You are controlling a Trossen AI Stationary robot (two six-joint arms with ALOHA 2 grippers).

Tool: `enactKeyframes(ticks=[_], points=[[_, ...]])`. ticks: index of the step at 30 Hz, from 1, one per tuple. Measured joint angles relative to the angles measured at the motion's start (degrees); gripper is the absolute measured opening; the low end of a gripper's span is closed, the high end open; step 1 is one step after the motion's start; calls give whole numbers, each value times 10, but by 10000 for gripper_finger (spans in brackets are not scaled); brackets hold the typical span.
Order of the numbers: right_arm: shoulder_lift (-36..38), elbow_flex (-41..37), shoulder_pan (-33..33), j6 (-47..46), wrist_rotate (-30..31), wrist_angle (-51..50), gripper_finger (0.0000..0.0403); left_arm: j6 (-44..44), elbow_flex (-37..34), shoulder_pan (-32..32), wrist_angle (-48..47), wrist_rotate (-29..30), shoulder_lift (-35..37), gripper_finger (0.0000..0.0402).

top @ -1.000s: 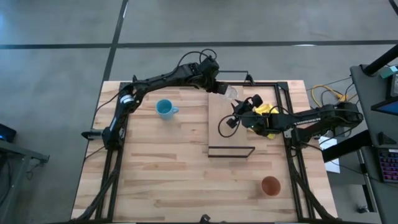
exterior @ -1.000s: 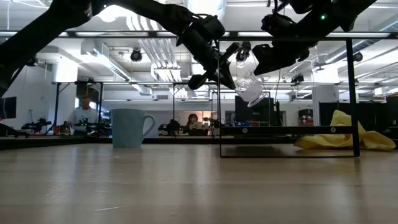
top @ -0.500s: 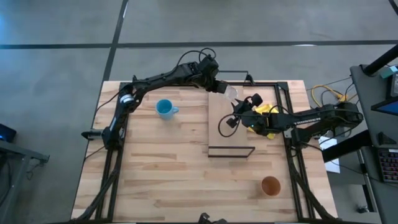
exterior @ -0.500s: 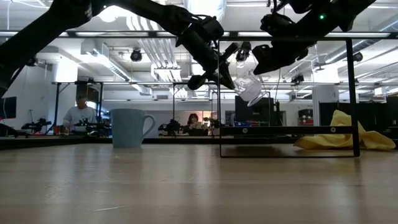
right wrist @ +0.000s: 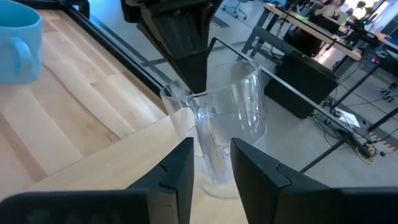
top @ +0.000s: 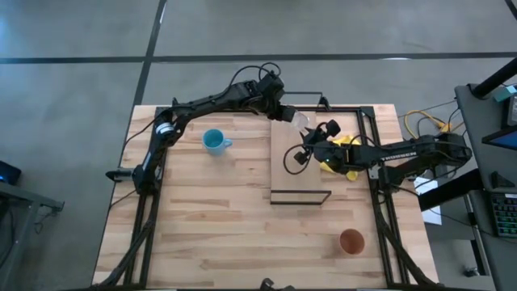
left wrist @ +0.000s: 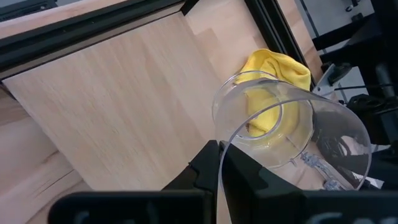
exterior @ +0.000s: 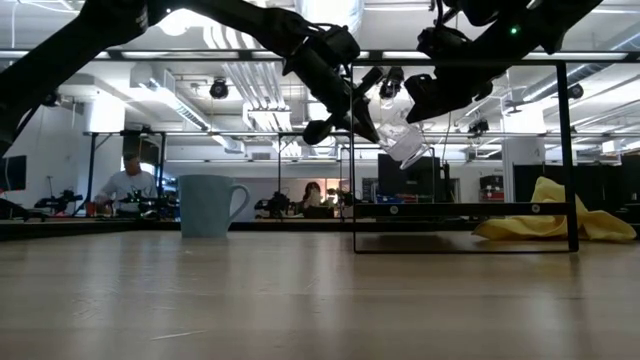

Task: Stack small to large cups/mugs on shelf
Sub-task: Put the transparent mug on the shelf

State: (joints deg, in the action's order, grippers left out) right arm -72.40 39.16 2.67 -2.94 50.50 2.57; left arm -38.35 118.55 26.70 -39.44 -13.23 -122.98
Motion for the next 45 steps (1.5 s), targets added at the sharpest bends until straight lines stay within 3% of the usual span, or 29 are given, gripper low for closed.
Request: enactKeyframes(ticks=[8,15,29,33,39,45], points=[[0,0,1,0,-1,27,92,0,3,0,9,-2,0,0],[0,0,4,2,-1,24,20,0,3,-1,15,-3,0,0],[0,-1,4,-31,4,23,15,99,2,0,26,-4,0,2],[0,-11,8,-90,10,28,14,108,1,4,39,-4,0,24],[0,-32,8,-107,7,24,14,109,-4,15,62,-1,0,76],[0,-70,23,-153,6,45,14,108,6,18,82,1,1,89]])
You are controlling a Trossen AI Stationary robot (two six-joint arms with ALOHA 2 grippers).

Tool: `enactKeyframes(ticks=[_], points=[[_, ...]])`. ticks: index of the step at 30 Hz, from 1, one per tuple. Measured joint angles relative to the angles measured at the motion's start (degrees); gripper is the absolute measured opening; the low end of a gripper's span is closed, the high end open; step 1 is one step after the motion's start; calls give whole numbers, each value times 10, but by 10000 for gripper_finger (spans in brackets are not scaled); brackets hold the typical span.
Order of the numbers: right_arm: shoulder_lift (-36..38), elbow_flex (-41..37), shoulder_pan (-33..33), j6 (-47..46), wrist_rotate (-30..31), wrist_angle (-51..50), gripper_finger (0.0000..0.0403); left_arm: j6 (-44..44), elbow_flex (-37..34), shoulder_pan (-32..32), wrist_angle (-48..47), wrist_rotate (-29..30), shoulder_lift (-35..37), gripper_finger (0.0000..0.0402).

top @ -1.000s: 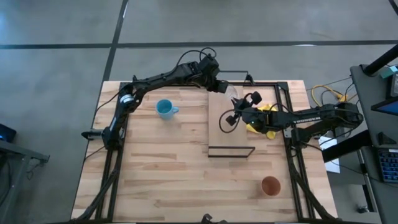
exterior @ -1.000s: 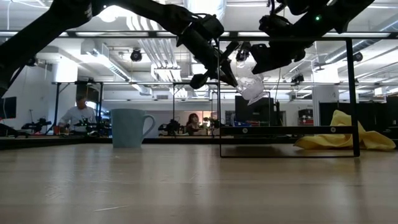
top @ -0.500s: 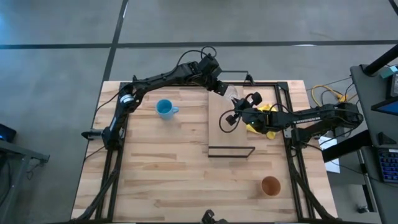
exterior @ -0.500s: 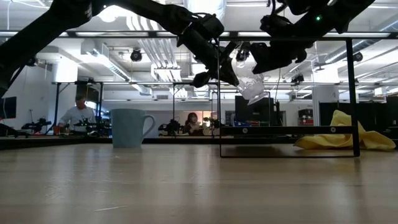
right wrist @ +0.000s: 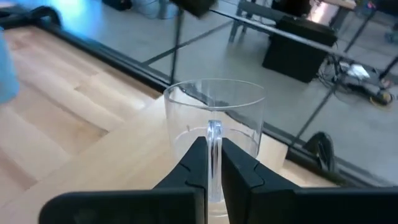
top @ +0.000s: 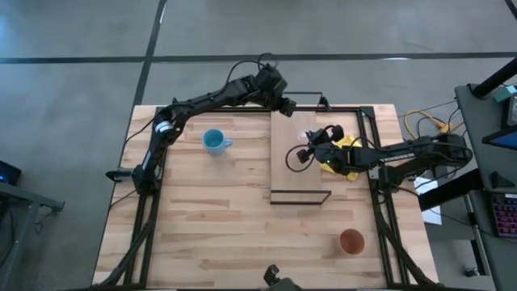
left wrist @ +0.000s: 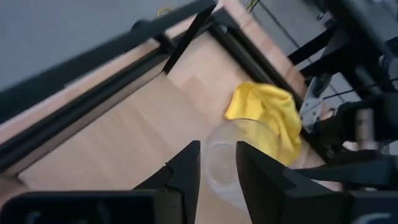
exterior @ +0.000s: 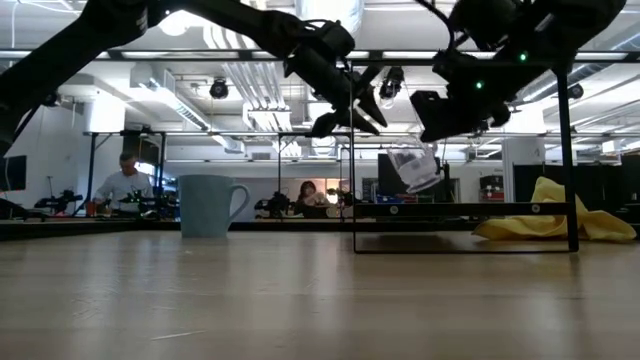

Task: Stack small to large cups/mugs on shelf
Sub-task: Put the transparent mug on the shelf

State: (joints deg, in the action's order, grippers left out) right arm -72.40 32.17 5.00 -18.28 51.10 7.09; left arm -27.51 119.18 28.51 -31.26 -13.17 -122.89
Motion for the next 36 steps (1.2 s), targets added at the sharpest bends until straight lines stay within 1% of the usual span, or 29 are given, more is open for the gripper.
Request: enactKeyframes(ticks=[2,4,5,7,9,11,13,15,16,18,20,26,30,32,36], points=[[0,-26,13,-8,-1,49,14,0,2,0,14,0,0,89],[0,-54,26,1,-11,125,14,0,2,0,27,0,0,89],[0,-68,33,13,-25,161,14,0,2,0,32,0,0,89],[0,-92,50,36,-74,225,14,0,1,0,35,0,0,89],[0,-109,67,48,-119,263,14,0,1,0,38,0,0,89],[0,-121,84,50,-135,271,14,0,0,0,38,0,0,89],[0,-131,99,48,-137,270,14,1,0,0,39,0,0,89],[0,-139,114,57,-153,282,14,18,0,0,41,0,0,89],[0,-143,123,71,-173,294,14,26,0,0,43,0,0,89],[0,-150,142,105,-233,328,14,28,-1,0,49,0,0,89],[0,-152,162,120,-286,349,14,28,-3,0,65,0,0,89],[0,-151,197,129,-307,338,13,28,-3,0,94,0,0,89],[-2,-147,213,142,-345,340,13,28,-3,0,102,0,0,89],[-7,-147,220,140,-360,340,13,27,-4,0,102,0,0,89],[-32,-148,227,135,-365,358,13,28,-3,0,105,0,0,89]])
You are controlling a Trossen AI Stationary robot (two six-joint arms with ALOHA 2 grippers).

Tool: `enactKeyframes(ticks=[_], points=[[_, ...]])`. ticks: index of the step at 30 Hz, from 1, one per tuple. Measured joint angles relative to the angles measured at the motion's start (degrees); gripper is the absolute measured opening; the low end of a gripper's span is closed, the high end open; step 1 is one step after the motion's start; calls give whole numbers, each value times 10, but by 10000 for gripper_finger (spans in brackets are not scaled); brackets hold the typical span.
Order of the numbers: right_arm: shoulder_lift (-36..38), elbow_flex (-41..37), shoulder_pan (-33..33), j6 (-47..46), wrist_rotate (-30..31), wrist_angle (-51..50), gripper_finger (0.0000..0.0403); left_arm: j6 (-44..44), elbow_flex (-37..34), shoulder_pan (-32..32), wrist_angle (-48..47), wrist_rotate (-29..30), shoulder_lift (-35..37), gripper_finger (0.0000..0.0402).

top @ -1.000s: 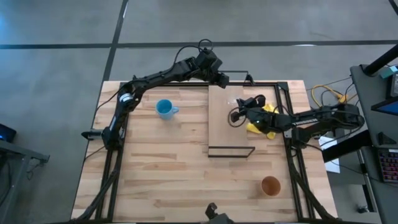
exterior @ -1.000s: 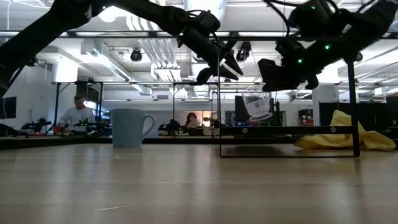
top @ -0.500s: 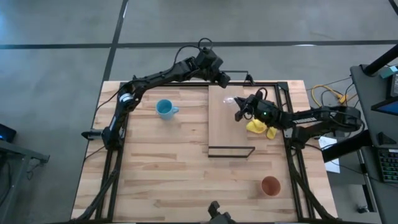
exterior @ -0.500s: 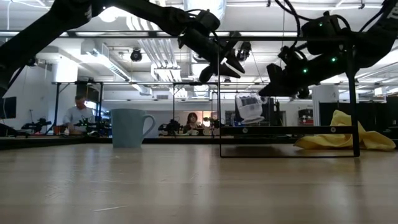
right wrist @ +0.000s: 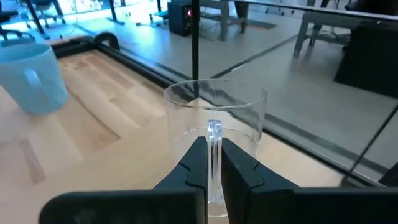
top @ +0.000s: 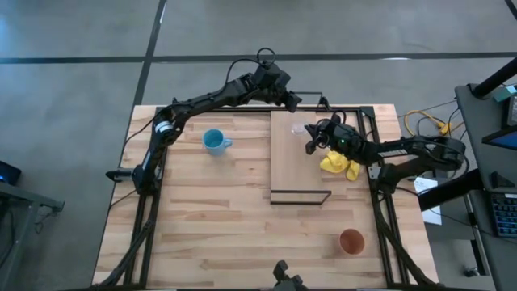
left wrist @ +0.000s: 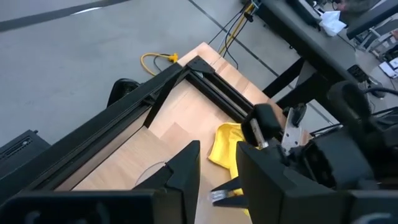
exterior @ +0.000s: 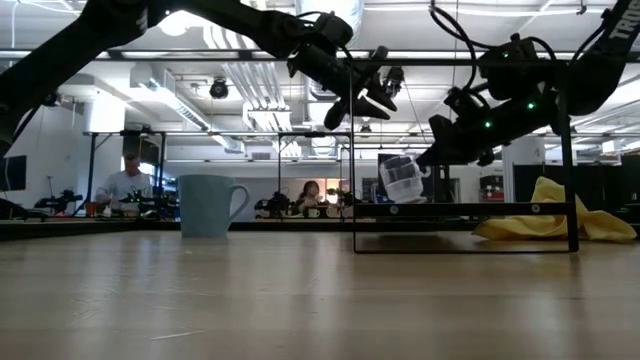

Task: Stack small to large cups/mugs on shelf
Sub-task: Put the transparent mug on the shelf, then put the blue mug on the shelf

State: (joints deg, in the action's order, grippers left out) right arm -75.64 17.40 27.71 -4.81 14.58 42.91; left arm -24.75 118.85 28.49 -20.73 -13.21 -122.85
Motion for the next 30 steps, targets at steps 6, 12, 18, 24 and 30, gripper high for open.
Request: enactKeyframes(ticks=[6,12,18,24,30], points=[[-73,2,1,-9,-2,97,13,1,-2,0,8,0,0,89],[-122,3,1,-35,0,149,13,1,-2,0,8,0,0,89],[-109,2,1,-17,5,136,43,16,-2,0,8,0,0,89],[-107,7,1,-27,5,96,73,16,-2,2,9,0,0,89],[-107,10,1,-36,4,84,84,15,-2,5,9,0,0,89]])
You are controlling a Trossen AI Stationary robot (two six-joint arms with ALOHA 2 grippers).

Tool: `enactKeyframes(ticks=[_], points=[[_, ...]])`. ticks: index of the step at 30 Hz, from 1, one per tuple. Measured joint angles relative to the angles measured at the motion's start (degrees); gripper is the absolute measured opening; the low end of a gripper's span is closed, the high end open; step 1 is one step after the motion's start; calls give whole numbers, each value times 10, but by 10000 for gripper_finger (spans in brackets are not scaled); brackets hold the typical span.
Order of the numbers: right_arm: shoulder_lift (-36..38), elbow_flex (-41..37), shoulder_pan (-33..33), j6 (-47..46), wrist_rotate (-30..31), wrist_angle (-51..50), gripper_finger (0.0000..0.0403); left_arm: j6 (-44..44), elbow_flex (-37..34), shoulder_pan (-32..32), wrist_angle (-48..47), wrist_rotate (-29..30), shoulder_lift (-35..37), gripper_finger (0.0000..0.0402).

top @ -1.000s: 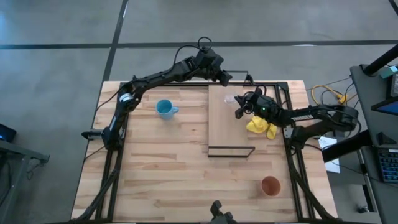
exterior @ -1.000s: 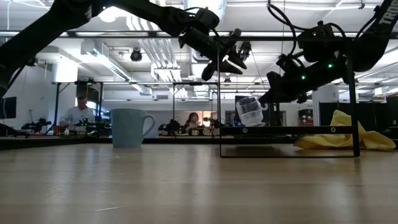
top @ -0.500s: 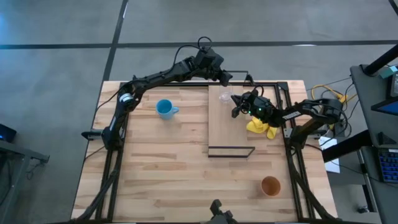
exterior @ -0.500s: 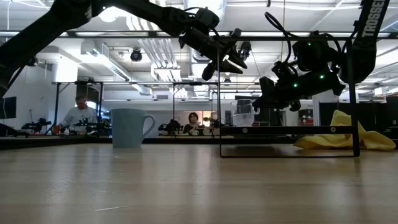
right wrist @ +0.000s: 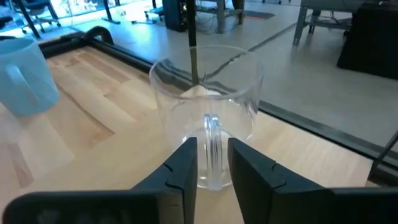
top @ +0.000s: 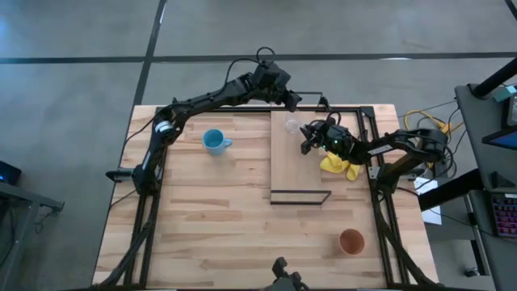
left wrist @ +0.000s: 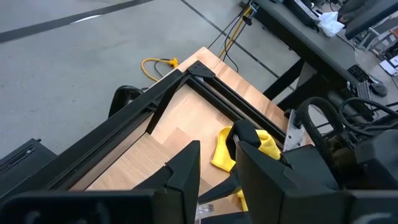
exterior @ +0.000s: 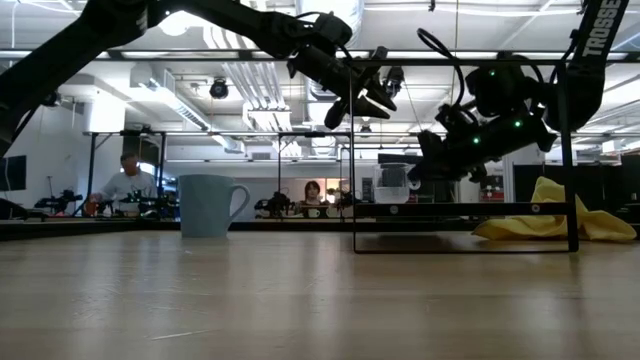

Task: Stack small to large cups/mugs on shelf
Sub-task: Put the blue mug on the shelf

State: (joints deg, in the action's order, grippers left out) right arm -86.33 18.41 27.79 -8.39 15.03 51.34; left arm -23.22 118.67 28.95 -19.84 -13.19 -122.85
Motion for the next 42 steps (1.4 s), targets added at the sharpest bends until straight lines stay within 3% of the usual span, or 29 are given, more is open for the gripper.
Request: enactKeyframes(ticks=[13,22,29,38,42], points=[[78,0,0,2,0,-14,71,-1,2,0,-1,0,0,89],[249,0,0,-43,-37,-181,72,4,2,2,-53,-3,38,89],[408,0,0,-80,-135,-340,69,73,1,1,-209,-2,93,89],[547,0,-1,-135,-143,-501,66,75,-1,-5,-432,2,154,88],[575,0,-1,-142,-143,-536,63,75,-2,-19,-541,42,169,81]])
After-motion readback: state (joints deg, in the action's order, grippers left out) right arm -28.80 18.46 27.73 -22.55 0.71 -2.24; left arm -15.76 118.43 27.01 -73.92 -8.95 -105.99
